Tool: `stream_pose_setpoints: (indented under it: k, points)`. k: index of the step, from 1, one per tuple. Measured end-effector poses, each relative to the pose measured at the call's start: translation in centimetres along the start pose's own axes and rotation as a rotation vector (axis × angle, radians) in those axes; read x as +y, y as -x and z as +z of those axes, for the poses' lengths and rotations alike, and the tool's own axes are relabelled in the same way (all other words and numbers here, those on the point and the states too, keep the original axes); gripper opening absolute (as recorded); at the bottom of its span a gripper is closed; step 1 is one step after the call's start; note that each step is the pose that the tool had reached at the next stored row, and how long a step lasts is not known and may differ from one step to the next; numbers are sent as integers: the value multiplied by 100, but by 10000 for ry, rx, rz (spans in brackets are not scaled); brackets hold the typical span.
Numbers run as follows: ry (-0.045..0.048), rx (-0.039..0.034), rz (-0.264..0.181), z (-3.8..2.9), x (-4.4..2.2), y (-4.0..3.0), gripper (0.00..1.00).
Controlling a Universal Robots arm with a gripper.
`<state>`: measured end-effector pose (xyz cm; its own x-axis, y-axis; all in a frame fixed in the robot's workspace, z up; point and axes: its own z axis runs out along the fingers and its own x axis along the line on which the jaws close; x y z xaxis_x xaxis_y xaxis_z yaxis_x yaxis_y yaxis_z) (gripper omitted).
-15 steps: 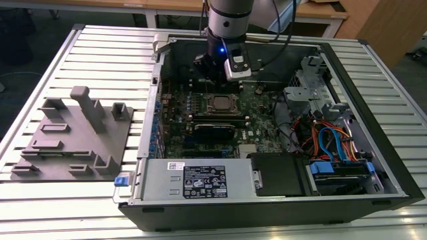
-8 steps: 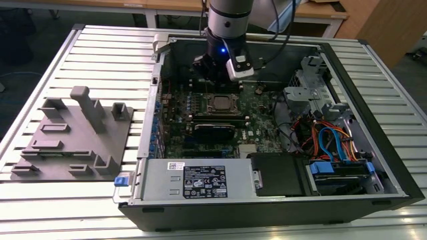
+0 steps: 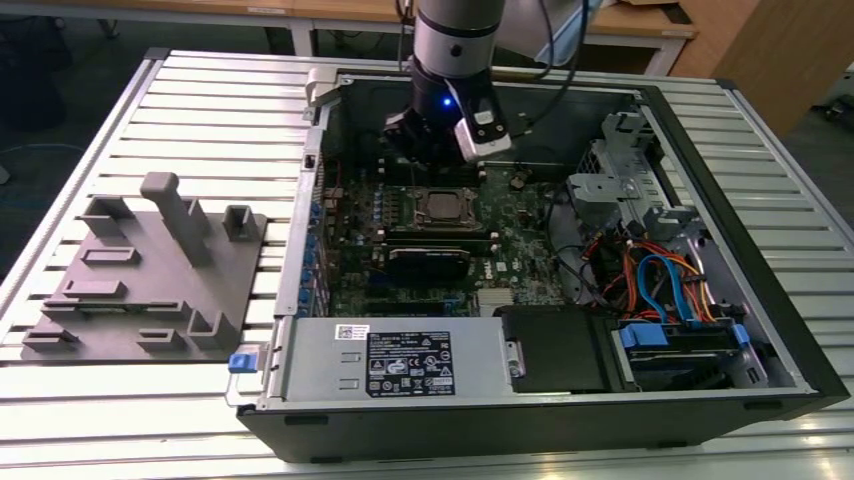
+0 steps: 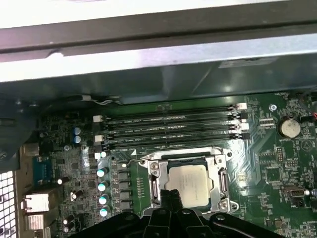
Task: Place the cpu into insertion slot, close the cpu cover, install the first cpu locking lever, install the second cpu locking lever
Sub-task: 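Install the first cpu locking lever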
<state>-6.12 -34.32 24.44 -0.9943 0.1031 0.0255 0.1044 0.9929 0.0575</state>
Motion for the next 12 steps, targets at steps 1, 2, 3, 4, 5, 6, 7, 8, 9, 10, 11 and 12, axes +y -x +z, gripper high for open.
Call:
stream_pose_setpoints:
  k: [1,2,3,4,5,6,7,8,9,10,11,12]
  points:
    - [11,4,-37,1,-1,-8,10]
    - [26,7,-77,3,-1,-14,10]
    - [40,11,-121,5,-2,-19,10]
    - [41,16,-193,7,-2,-21,10]
    - [38,23,-295,8,-3,-21,10]
    - [35,28,-374,8,-4,-22,10]
    - [36,28,-383,9,-4,-22,10]
    - [37,28,-383,9,-4,-22,10]
    - [36,28,-383,9,-4,-22,10]
    - [36,28,-384,9,-4,-22,10]
    - [38,28,-384,10,-4,-27,10]
    - [41,28,-384,10,-6,-39,10]
